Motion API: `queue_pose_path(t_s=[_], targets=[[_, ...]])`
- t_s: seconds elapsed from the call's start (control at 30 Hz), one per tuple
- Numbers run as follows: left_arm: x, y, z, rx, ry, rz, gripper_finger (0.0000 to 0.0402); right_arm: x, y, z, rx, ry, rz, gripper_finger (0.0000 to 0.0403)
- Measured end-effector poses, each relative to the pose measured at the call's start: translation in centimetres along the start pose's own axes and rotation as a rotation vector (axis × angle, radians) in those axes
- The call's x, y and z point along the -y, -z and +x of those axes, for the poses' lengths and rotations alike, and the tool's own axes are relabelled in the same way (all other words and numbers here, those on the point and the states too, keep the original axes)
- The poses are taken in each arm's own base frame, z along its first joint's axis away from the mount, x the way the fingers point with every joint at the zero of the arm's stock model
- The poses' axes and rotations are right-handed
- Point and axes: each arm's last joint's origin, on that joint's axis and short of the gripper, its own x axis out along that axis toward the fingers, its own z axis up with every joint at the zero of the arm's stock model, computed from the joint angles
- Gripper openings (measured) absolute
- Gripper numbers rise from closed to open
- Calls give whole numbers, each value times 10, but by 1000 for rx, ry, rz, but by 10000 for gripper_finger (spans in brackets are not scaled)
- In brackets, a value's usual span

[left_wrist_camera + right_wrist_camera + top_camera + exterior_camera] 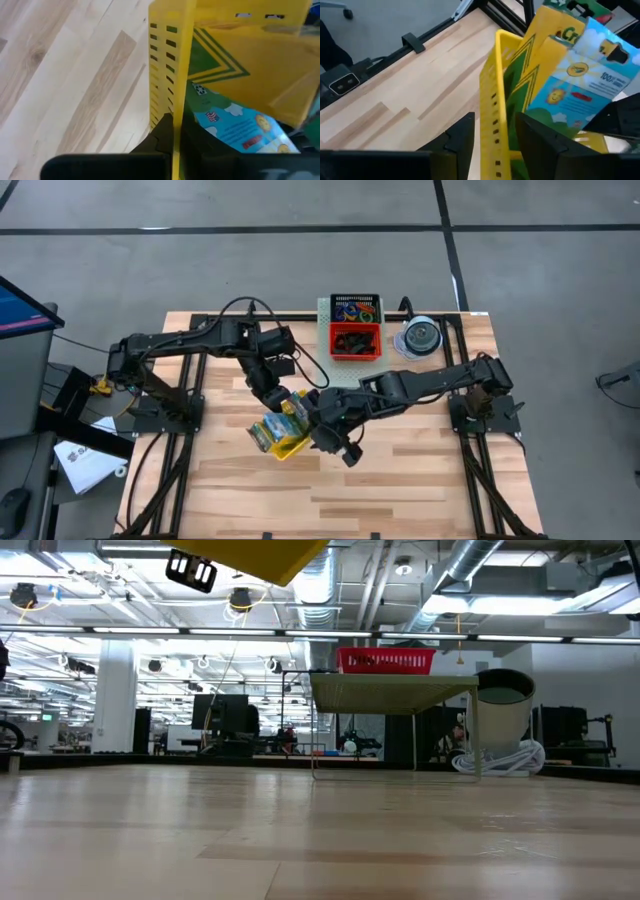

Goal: Pick & Place Office Desk Supplies
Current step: Put the yellow bin on the shelf

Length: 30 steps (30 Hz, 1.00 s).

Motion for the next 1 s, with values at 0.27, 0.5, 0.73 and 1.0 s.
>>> queue_pose_path(t_s=[0.27, 0.5, 0.73, 1.0], targets=[[2, -2, 0, 2, 35, -3, 2, 3, 2, 0, -13, 12, 7, 132], [4, -3, 0, 6, 64, 2, 2, 3, 3, 1, -29, 32, 6, 104], [4, -3, 0, 5, 70, 4, 3, -4, -1, 2, -27, 18, -6, 36], [5, -4, 0, 8, 72, 20, 10, -8, -3, 3, -56, 62, -24, 5]])
